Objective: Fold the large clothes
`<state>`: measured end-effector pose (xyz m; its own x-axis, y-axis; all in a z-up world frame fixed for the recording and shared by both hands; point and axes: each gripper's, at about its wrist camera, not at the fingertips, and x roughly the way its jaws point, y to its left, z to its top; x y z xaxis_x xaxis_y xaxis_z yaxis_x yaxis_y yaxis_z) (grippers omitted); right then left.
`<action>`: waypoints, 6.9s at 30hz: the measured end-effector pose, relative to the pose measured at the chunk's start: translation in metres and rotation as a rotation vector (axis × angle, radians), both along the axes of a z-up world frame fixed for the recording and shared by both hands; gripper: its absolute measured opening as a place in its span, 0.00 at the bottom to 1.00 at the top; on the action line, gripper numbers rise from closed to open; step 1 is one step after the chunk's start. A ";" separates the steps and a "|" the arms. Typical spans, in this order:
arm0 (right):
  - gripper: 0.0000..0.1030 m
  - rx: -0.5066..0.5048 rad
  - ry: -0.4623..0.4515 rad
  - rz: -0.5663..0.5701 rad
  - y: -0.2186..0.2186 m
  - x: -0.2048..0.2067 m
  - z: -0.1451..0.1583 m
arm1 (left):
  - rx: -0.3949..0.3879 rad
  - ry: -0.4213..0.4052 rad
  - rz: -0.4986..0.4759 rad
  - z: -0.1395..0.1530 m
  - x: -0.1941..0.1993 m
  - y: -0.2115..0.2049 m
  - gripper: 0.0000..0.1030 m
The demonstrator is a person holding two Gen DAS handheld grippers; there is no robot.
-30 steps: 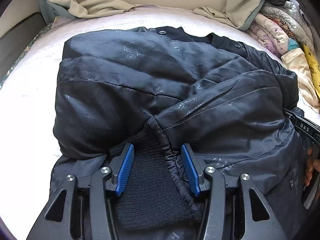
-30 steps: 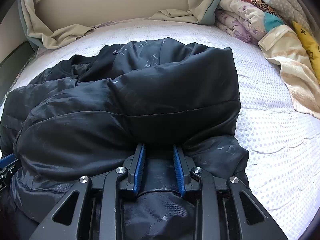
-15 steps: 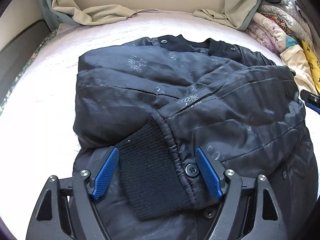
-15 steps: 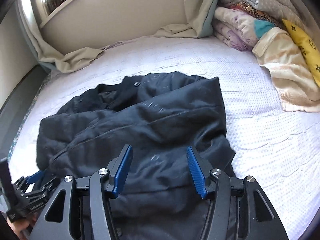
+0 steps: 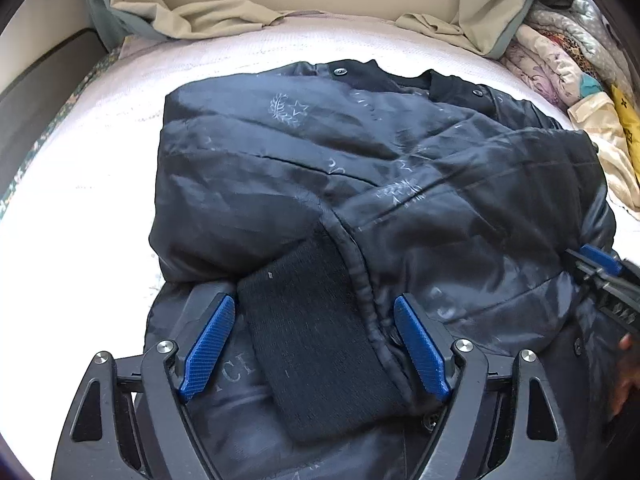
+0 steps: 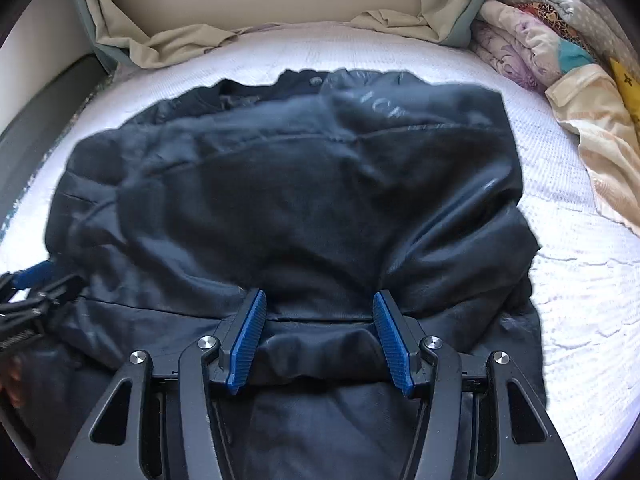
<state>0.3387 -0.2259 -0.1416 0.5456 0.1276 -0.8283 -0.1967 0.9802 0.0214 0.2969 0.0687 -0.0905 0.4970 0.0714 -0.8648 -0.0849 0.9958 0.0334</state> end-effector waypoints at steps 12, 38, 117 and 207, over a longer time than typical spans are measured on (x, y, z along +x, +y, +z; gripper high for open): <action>0.54 0.020 0.032 -0.025 -0.004 0.004 0.006 | -0.062 -0.022 0.010 0.027 -0.008 0.010 0.82; 0.66 0.412 0.302 -0.084 -0.142 -0.056 0.065 | -0.493 0.126 0.134 0.039 -0.093 0.113 0.88; 0.07 0.898 0.394 0.003 -0.188 -0.251 0.079 | -1.006 0.188 -0.006 0.039 -0.271 0.112 0.09; 0.58 0.178 -0.134 -0.192 -0.110 -0.073 0.146 | -0.338 -0.186 0.034 0.090 -0.061 0.094 0.72</action>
<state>0.2656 -0.3356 0.0049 0.6771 0.1488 -0.7207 -0.0211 0.9829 0.1831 0.2355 0.1628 -0.0006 0.6500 -0.1834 -0.7375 -0.0916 0.9445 -0.3156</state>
